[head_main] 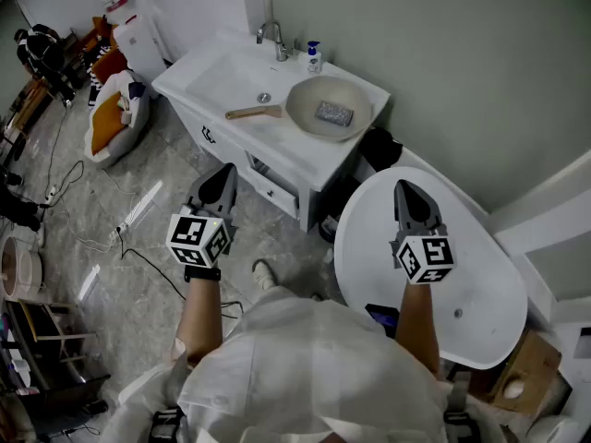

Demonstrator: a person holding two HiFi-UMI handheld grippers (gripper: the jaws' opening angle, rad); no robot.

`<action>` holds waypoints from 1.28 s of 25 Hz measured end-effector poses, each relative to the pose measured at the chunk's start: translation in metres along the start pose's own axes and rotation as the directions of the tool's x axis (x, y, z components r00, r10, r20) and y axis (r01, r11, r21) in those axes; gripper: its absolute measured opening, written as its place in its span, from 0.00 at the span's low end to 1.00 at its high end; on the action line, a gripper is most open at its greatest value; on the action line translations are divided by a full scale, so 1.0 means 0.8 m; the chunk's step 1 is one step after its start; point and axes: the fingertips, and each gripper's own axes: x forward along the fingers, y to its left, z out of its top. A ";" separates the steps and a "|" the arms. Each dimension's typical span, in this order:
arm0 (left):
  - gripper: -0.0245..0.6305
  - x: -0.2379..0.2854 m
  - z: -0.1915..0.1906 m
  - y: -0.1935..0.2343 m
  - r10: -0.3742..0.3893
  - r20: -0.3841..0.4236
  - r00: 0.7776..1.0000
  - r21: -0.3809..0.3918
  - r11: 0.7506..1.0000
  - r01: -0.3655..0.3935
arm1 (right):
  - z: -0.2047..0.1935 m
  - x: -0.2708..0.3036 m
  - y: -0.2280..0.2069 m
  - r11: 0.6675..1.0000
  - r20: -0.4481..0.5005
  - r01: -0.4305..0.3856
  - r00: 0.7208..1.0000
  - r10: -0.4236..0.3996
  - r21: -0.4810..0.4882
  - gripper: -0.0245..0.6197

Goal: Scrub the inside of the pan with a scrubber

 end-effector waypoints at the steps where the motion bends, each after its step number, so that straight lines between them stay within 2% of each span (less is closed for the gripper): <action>1: 0.07 0.001 0.002 0.000 0.000 0.003 1.000 -0.001 1.000 0.000 | 0.001 0.001 -0.001 1.000 0.001 0.002 1.000 -0.002 0.000 0.05; 16: 0.07 0.020 0.005 -0.009 -0.022 0.015 1.000 -0.007 1.000 0.022 | -0.002 0.008 -0.016 1.000 -0.005 0.017 1.000 -0.017 -0.013 0.05; 23: 0.07 0.021 0.001 -0.011 -0.032 0.000 0.999 -0.007 0.999 0.032 | -0.002 0.014 -0.010 1.000 0.017 -0.012 1.000 0.012 0.016 0.05; 32: 0.07 0.043 -0.008 0.039 -0.052 -0.014 0.999 -0.008 0.999 0.052 | -0.011 0.067 0.008 1.000 -0.025 -0.001 1.000 0.002 0.004 0.05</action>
